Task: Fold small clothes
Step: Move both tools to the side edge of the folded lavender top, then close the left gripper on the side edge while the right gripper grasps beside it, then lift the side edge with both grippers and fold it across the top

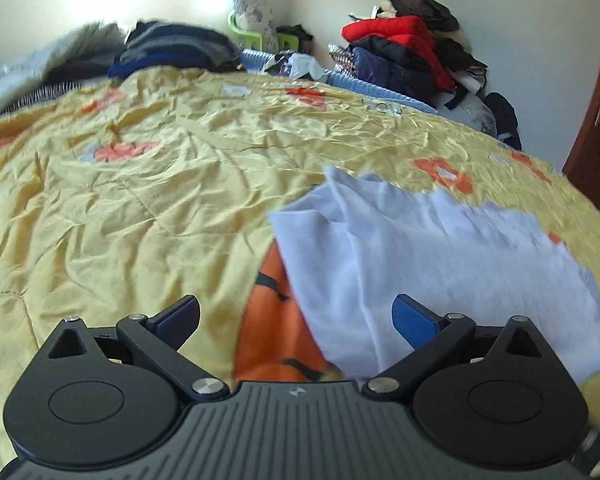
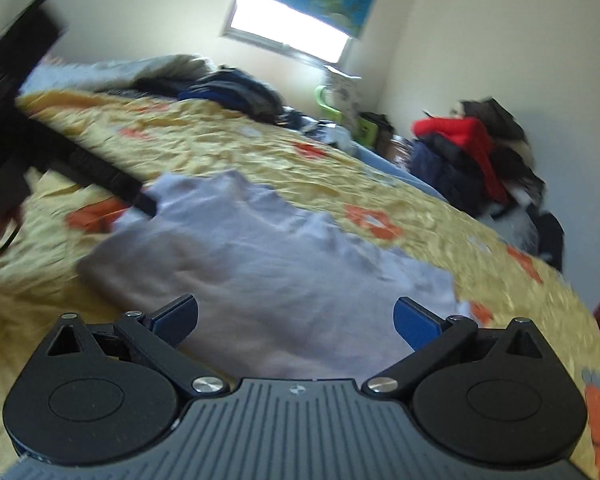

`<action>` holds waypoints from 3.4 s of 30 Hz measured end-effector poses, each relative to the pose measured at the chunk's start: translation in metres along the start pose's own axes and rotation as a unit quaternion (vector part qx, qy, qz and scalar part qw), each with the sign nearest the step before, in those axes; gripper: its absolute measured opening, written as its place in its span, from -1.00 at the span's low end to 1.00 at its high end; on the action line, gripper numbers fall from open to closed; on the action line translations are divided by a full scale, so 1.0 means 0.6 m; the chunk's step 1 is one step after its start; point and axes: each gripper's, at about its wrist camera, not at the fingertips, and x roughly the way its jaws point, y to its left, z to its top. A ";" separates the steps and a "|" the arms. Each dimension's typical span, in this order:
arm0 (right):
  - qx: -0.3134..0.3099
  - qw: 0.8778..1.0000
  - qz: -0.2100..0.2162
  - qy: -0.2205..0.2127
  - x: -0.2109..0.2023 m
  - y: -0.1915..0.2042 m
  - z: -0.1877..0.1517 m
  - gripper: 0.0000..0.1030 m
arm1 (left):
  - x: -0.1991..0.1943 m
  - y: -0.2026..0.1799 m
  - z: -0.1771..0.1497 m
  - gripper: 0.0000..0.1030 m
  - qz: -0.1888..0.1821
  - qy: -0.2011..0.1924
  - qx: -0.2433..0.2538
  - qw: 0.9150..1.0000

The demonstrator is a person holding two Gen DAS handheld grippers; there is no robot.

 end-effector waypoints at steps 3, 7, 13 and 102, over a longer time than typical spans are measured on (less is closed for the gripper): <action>-0.057 0.998 0.003 0.003 0.005 0.050 0.004 1.00 | 0.020 0.031 0.030 1.00 -0.054 0.045 -0.035 0.997; -0.135 0.991 -0.018 0.008 0.009 0.103 -0.002 1.00 | 0.058 0.053 0.046 1.00 -0.117 0.092 -0.085 0.985; -0.138 0.990 -0.041 0.009 0.019 0.122 0.008 1.00 | 0.089 0.062 0.065 1.00 -0.175 0.109 -0.118 0.971; 0.096 0.990 -0.031 -0.098 -0.034 -0.062 0.015 -0.80 | 0.095 -0.288 0.178 -0.84 -0.125 0.048 -0.001 0.991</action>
